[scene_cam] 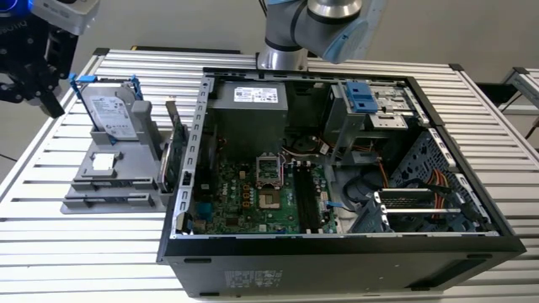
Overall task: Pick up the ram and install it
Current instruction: 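Pick up the ram and move it above insertion slot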
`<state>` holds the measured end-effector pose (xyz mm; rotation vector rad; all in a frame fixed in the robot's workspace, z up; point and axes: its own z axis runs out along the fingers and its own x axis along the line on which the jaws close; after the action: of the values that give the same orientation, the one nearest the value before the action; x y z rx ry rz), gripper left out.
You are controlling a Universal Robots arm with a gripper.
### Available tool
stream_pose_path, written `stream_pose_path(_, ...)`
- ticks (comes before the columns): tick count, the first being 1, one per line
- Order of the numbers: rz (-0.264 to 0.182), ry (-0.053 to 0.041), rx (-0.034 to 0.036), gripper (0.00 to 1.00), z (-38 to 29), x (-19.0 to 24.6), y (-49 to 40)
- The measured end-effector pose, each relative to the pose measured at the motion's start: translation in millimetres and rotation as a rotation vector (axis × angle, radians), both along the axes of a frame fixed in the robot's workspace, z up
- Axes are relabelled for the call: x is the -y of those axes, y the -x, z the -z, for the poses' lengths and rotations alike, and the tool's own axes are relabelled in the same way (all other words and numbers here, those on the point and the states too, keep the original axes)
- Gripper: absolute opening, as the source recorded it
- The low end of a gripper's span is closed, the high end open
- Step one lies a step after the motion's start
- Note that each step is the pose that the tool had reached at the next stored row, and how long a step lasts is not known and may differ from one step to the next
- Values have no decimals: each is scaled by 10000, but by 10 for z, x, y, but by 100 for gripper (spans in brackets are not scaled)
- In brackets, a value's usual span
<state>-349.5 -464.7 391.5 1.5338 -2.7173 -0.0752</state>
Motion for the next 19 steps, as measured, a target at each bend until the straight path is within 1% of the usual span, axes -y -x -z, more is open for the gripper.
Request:
stream_pose_path(3,-392,1,10,0,0,1,-1)
stream_pose_path(4,-520,2,34,0,1,0,-1)
stream_pose_path(6,-719,5,121,0,2,-1,0)
stream_pose_path(8,-887,14,242,0,4,-3,0)
stream_pose_path(9,-971,13,265,0,4,-4,-1)
stream_pose_path(12,-1466,8,278,0,5,-4,0)
stream_pose_path(19,-2483,-7,280,0,8,-4,0)
